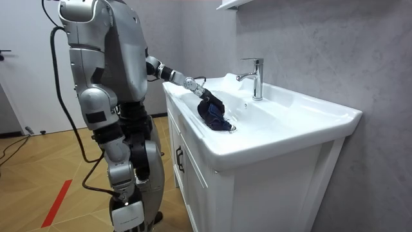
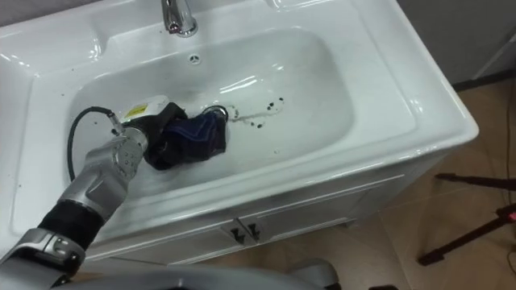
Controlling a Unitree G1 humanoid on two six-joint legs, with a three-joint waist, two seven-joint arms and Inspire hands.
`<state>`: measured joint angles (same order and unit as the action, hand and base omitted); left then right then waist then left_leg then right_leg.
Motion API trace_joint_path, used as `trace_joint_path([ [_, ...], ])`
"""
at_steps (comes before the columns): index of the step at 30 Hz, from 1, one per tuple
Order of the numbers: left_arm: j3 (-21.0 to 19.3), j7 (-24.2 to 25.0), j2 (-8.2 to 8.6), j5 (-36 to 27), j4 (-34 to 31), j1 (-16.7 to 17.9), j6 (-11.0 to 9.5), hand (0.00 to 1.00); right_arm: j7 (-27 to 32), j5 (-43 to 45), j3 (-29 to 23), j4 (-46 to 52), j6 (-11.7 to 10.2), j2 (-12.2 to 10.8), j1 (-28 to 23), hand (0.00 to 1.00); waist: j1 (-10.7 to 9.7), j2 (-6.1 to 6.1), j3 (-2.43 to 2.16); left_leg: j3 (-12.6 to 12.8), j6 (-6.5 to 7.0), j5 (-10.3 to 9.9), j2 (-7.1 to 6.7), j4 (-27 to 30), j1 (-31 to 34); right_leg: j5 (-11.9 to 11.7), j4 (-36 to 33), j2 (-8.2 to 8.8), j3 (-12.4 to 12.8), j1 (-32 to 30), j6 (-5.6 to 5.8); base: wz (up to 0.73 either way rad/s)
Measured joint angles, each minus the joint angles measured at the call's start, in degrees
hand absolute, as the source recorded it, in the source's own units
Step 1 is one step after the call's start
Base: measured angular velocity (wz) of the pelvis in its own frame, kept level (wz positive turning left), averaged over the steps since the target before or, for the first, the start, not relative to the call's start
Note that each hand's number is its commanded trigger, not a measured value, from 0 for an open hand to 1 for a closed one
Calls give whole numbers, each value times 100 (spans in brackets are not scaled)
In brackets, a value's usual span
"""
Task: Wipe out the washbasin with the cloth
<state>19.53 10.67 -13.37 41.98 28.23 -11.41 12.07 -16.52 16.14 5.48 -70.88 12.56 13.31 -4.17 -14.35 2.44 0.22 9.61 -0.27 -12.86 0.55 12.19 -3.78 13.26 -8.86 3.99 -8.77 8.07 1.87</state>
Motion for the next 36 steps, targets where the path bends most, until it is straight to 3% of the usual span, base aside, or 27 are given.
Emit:
trace_joint_path([
  [3, 271, 0, 75, -585, 10, -147, -20, 100, -1, -8, 4, 1, 3, 10, 14, 0, -63, 65, 41, -8, 1, 0, -4, 2, 24, 0, -3, 4, -3, -28, 0, 1],
  [7, 443, 14, 181, -904, 13, -323, -133, 100, -7, -41, 5, 9, -13, 10, 102, 0, -128, 114, 68, 0, 1, 0, 3, 9, 125, 4, -86, 5, 4, -172, 0, 0],
  [12, 597, 12, 249, -1271, 27, -432, -294, 100, -3, -178, 4, 0, -99, 28, 111, 0, -135, 113, 69, 138, 5, 2, 18, 4, 150, 2, -144, 7, 97, -292, 0, -13],
  [17, 835, 6, 250, -1776, 59, -529, -334, 100, 7, -513, 6, -9, -125, 31, 41, 0, -290, 118, 66, 148, 5, 2, 25, -63, 122, 1, -192, 3, 99, -293, 0, 3],
  [31, 1242, -47, 553, -1776, 100, -908, -345, 100, 96, -587, 46, -34, -139, 33, 187, 0, -436, 189, 66, 416, 21, 12, 36, -79, -4, -17, -214, -6, 394, -313, 18, -9],
  [36, 1228, -140, 649, -1230, 34, -935, -354, 100, 93, -711, 28, -91, -165, 22, 176, 0, -467, 135, 99, 486, 21, 12, 48, -93, -89, -17, -283, -12, 433, -304, 18, -9],
])
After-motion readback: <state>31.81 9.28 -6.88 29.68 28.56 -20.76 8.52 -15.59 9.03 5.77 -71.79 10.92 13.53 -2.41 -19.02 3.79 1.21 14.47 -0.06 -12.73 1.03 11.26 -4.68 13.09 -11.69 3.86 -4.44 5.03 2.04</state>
